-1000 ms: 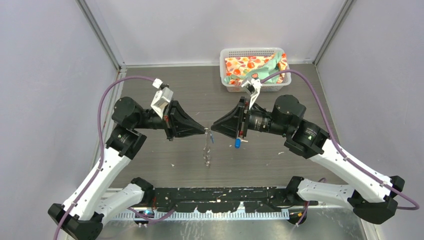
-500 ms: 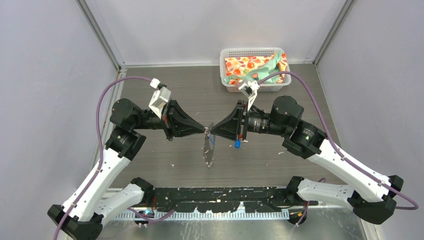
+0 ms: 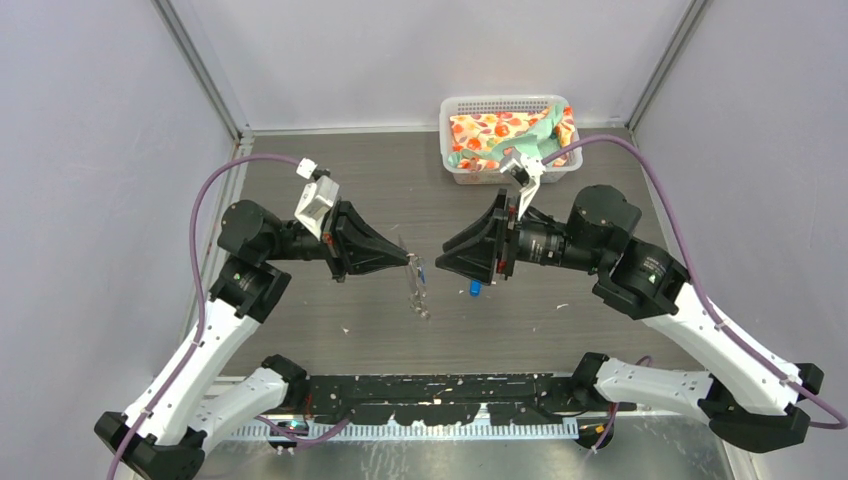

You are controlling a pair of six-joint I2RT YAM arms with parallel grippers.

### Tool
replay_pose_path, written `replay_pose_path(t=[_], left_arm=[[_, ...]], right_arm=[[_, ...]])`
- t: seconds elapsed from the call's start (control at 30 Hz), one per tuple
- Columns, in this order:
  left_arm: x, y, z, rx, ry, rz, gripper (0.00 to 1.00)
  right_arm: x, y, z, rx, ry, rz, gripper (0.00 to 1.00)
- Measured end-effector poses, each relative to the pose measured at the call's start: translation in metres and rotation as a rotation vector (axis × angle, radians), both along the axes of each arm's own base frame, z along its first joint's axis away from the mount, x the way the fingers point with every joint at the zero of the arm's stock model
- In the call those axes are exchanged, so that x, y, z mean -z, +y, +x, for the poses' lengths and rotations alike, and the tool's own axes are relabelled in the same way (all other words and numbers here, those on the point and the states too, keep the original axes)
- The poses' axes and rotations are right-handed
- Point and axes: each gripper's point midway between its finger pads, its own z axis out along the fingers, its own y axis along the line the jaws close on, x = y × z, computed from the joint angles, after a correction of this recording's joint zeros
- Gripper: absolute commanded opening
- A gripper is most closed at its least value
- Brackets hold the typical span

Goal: Put the keys on the keyring
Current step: Adjust the key on the keyring.

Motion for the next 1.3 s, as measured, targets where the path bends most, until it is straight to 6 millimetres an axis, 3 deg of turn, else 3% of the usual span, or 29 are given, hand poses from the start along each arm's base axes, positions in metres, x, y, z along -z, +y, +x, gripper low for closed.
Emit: replay_pose_path(t=[0.13, 0.4, 0.5, 0.6, 0.7, 0.83, 1.03, 1.3], left_arm=[[0.000, 0.000, 0.001, -0.008, -0.001, -0.004, 0.00], [-0.001, 0.000, 0.004, -0.022, -0.007, -0.009, 0.00], [-0.001, -0.001, 0.005, -0.027, -0.018, -0.010, 0.00], [-0.001, -0.001, 0.006, -0.032, -0.021, -0.012, 0.00], [-0.001, -0.001, 0.007, -0.036, -0.023, -0.013, 0.00], [-0.001, -0.001, 0.007, -0.037, -0.025, -0.012, 0.00], [-0.001, -0.001, 0.008, -0.046, -0.036, -0.014, 0.00], [-0.001, 0.000, 0.008, -0.046, -0.035, -0.013, 0.00]], right_arm=[[0.007, 0.004, 0.000, -0.007, 0.020, 0.029, 0.49], [0.050, 0.027, 0.008, -0.029, 0.144, 0.007, 0.50], [0.048, 0.029, 0.008, -0.037, 0.150, 0.024, 0.47], [0.038, 0.030, 0.007, -0.051, 0.136, 0.061, 0.35], [0.033, 0.032, 0.006, -0.057, 0.133, 0.079, 0.30], [0.037, 0.033, 0.007, -0.056, 0.146, 0.080, 0.25], [0.037, 0.032, 0.007, -0.056, 0.149, 0.079, 0.07], [0.043, 0.029, 0.005, -0.051, 0.168, 0.054, 0.06]])
